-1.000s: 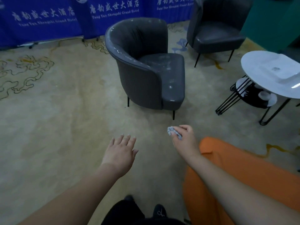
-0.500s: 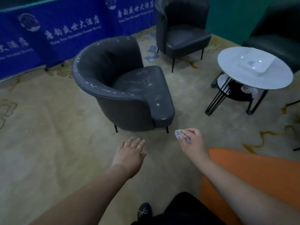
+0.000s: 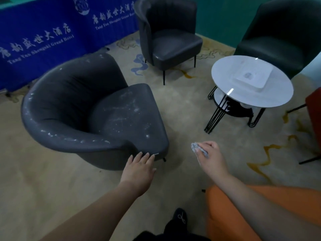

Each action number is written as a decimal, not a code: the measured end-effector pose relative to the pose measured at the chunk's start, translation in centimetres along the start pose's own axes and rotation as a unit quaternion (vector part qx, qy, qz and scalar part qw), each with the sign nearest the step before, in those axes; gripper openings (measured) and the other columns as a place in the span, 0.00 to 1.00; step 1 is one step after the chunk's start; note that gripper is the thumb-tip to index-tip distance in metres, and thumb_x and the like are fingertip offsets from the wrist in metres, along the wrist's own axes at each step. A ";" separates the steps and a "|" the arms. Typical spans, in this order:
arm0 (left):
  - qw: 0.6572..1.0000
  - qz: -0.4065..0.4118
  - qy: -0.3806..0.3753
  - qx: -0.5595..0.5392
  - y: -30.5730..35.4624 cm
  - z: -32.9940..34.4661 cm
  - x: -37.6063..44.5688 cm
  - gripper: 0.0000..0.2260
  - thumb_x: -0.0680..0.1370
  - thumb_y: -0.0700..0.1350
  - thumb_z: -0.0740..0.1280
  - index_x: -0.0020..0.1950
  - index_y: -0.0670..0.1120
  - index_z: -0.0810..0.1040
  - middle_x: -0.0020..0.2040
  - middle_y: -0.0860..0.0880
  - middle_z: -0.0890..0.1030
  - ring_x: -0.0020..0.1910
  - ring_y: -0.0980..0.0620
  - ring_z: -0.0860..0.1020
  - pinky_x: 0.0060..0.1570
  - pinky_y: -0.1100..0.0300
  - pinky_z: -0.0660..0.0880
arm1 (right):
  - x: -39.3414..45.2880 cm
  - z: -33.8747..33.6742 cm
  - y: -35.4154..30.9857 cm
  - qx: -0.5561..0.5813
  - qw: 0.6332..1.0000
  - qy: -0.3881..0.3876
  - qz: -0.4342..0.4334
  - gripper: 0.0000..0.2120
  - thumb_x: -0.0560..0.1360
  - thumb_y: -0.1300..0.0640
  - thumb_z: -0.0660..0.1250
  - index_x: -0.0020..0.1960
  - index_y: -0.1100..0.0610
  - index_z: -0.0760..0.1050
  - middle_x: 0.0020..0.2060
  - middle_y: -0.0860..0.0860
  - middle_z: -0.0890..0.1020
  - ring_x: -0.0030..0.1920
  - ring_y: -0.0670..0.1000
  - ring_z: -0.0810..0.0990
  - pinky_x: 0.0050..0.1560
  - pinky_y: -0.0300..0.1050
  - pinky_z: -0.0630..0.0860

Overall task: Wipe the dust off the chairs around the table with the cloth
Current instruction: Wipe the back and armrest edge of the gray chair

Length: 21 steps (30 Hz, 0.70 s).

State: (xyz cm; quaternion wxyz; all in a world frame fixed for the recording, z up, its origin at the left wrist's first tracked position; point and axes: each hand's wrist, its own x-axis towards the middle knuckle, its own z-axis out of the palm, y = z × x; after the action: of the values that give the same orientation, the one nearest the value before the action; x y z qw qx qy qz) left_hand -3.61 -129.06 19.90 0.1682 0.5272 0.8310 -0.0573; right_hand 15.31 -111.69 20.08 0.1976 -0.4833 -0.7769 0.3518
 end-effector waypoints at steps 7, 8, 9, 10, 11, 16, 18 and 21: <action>1.000 0.003 -0.014 -0.007 -1.2 -2.6 8.0 0.25 0.83 0.57 0.48 0.79 0.52 0.50 0.79 0.52 0.55 0.78 0.49 0.51 0.74 0.48 0.47 | 8.1 1.1 -0.7 -0.008 1.000 -0.001 0.003 0.11 0.76 0.55 0.68 0.57 0.56 0.81 0.52 0.45 0.72 0.48 0.42 0.74 0.51 0.31 0.65; 1.000 0.007 -0.014 -0.003 -1.6 -3.1 9.4 0.25 0.83 0.57 0.48 0.79 0.52 0.50 0.79 0.52 0.55 0.78 0.49 0.51 0.74 0.48 0.47 | 9.4 1.4 -0.8 -0.009 1.000 -0.003 0.001 0.11 0.76 0.55 0.68 0.57 0.56 0.81 0.52 0.46 0.72 0.48 0.42 0.74 0.51 0.29 0.64; 1.000 0.011 -0.014 0.000 -2.1 -3.7 10.9 0.25 0.83 0.57 0.48 0.79 0.52 0.50 0.79 0.52 0.55 0.78 0.49 0.50 0.75 0.48 0.47 | 10.9 1.6 -1.0 -0.012 1.000 -0.004 -0.001 0.11 0.76 0.56 0.68 0.57 0.56 0.81 0.52 0.46 0.72 0.48 0.43 0.74 0.50 0.27 0.63; 1.000 0.017 -0.018 0.001 -2.7 -4.4 12.5 0.25 0.83 0.56 0.48 0.79 0.52 0.49 0.79 0.52 0.54 0.78 0.49 0.50 0.75 0.48 0.47 | 12.3 1.8 -1.2 -0.013 1.000 -0.003 0.001 0.11 0.76 0.56 0.68 0.57 0.56 0.81 0.52 0.46 0.72 0.48 0.43 0.73 0.50 0.26 0.62; 1.000 0.022 -0.021 0.001 -3.2 -5.1 14.1 0.25 0.83 0.56 0.47 0.79 0.52 0.49 0.79 0.52 0.54 0.78 0.49 0.50 0.75 0.48 0.47 | 13.6 1.9 -1.5 -0.015 1.000 0.001 0.004 0.11 0.76 0.55 0.68 0.57 0.56 0.81 0.52 0.46 0.72 0.48 0.43 0.73 0.50 0.26 0.62; 0.999 0.036 -0.024 0.008 -5.7 -8.4 21.2 0.25 0.83 0.55 0.48 0.79 0.51 0.48 0.79 0.51 0.53 0.78 0.48 0.50 0.75 0.47 0.47 | 19.8 2.3 -3.2 -0.010 1.000 0.018 0.011 0.12 0.76 0.55 0.67 0.58 0.56 0.81 0.53 0.48 0.72 0.50 0.43 0.74 0.53 0.32 0.65; 0.999 0.035 -0.027 0.011 -6.5 -9.1 23.3 0.25 0.83 0.56 0.47 0.79 0.51 0.48 0.79 0.51 0.54 0.78 0.48 0.50 0.75 0.47 0.48 | 21.8 2.7 -3.7 -0.009 1.000 0.023 0.008 0.12 0.76 0.56 0.68 0.58 0.57 0.81 0.53 0.48 0.72 0.51 0.45 0.75 0.54 0.32 0.65; 0.999 0.033 -0.021 0.010 -7.0 -9.7 26.0 0.25 0.83 0.56 0.47 0.79 0.52 0.49 0.79 0.51 0.55 0.78 0.48 0.51 0.75 0.47 0.49 | 24.9 3.1 -4.2 -0.003 1.000 0.029 0.008 0.12 0.76 0.57 0.68 0.57 0.58 0.81 0.52 0.49 0.72 0.50 0.45 0.75 0.52 0.27 0.63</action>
State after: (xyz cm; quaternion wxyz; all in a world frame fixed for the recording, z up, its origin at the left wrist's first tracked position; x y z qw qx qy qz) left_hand -22.09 -107.23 19.63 0.1824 0.5549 0.8086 -0.0708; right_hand -0.58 -91.79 20.26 0.2161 -0.5003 -0.7678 0.3367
